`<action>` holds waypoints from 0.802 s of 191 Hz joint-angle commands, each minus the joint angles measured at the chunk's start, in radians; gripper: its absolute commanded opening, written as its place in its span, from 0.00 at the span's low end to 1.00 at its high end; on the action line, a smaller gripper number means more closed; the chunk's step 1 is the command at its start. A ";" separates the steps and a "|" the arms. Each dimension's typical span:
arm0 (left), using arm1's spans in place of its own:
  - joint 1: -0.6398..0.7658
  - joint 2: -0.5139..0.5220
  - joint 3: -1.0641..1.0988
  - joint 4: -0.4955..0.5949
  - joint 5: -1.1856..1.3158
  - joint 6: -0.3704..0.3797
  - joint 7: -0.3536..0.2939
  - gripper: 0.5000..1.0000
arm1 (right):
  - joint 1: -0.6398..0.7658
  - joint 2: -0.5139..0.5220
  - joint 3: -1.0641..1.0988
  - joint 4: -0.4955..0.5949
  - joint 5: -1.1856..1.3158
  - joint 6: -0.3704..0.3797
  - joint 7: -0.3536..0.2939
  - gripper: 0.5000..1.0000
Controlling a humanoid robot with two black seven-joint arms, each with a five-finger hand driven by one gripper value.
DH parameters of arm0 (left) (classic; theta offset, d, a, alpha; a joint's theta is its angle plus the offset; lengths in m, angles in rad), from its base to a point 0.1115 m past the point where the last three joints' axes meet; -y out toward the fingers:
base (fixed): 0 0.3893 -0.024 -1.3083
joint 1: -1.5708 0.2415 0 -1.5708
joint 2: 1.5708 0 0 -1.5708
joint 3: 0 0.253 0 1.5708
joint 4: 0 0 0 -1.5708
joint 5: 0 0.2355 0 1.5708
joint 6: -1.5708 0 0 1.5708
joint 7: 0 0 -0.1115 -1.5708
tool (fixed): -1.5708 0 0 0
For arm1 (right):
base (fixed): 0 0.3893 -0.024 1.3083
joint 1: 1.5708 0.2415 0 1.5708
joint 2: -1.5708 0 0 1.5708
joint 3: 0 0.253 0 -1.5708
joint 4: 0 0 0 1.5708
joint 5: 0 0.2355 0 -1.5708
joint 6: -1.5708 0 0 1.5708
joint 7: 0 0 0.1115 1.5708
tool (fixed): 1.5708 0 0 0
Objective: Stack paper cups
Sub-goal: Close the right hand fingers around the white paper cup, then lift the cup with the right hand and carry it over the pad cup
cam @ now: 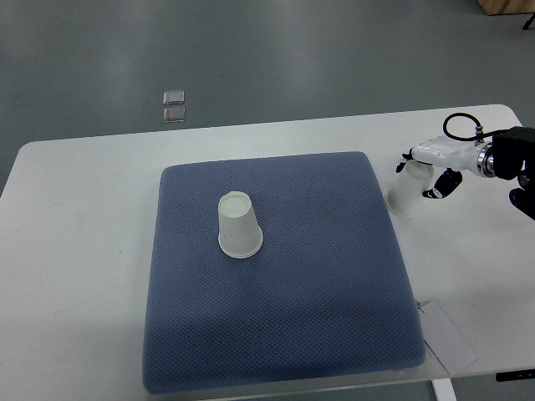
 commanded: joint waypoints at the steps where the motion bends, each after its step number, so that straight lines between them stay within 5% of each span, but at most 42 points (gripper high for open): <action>1: -0.001 0.000 0.000 0.000 0.000 0.000 0.000 1.00 | -0.002 0.002 0.000 0.000 -0.001 -0.001 0.000 0.46; 70: -0.001 0.000 0.000 0.000 0.000 0.000 0.000 1.00 | 0.055 -0.017 0.005 0.017 0.010 -0.001 0.003 0.18; 153: -0.001 0.000 0.000 0.000 0.000 0.000 0.000 1.00 | 0.318 -0.054 0.015 0.207 0.050 0.135 0.008 0.11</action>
